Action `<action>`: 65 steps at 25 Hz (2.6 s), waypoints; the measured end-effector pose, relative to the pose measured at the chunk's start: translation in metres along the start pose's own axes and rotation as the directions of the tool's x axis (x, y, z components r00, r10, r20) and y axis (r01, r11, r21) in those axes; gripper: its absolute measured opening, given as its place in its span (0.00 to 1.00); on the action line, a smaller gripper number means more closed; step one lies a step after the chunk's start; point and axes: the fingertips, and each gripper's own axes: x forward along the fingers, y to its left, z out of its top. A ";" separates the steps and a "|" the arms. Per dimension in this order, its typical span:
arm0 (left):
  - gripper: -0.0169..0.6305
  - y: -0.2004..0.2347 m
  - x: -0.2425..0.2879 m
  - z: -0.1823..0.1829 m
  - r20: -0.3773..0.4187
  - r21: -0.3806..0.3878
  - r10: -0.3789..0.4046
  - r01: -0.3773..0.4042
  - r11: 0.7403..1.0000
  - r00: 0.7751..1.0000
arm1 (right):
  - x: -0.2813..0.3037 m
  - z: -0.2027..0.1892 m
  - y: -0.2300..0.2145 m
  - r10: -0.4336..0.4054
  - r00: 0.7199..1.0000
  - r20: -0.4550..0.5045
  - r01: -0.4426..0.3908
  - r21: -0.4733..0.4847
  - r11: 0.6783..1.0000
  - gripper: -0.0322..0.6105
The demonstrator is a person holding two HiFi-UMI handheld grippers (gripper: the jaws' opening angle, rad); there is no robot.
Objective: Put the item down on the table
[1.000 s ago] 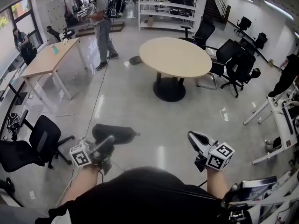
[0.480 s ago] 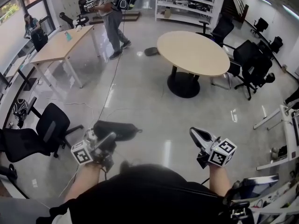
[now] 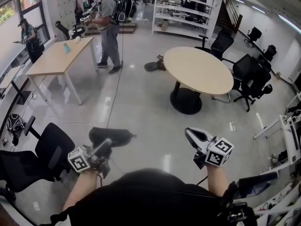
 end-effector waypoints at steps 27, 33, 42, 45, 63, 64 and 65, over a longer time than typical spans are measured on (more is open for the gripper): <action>0.46 0.169 0.123 0.084 0.105 0.033 0.127 -0.131 0.991 0.986 | 0.185 0.064 -0.204 0.160 0.986 -0.045 -0.161 0.002 0.987 0.07; 0.46 0.198 0.190 0.088 0.153 0.043 0.141 -0.149 0.988 0.978 | 0.214 0.082 -0.280 0.218 0.975 -0.038 -0.217 0.017 0.976 0.07; 0.46 0.281 0.225 0.109 0.126 0.002 0.169 -0.171 0.985 0.978 | 0.273 0.079 -0.341 0.197 0.978 -0.067 -0.194 0.050 0.980 0.07; 0.46 0.328 0.242 0.130 0.100 -0.018 0.132 -0.131 0.991 0.986 | 0.306 0.086 -0.360 0.151 0.986 -0.065 -0.150 0.031 0.988 0.07; 0.46 0.558 0.383 0.285 -0.114 -0.126 -0.131 0.116 0.985 0.985 | 0.466 0.144 -0.454 -0.185 0.982 -0.045 0.187 0.036 0.982 0.07; 0.46 0.567 0.393 0.283 -0.121 -0.140 -0.132 0.114 0.984 0.984 | 0.464 0.144 -0.466 -0.203 0.978 -0.040 0.205 0.050 0.978 0.07; 0.46 0.575 0.403 0.281 -0.129 -0.150 -0.130 0.110 0.983 0.983 | 0.463 0.144 -0.477 -0.216 0.976 -0.035 0.217 0.062 0.974 0.07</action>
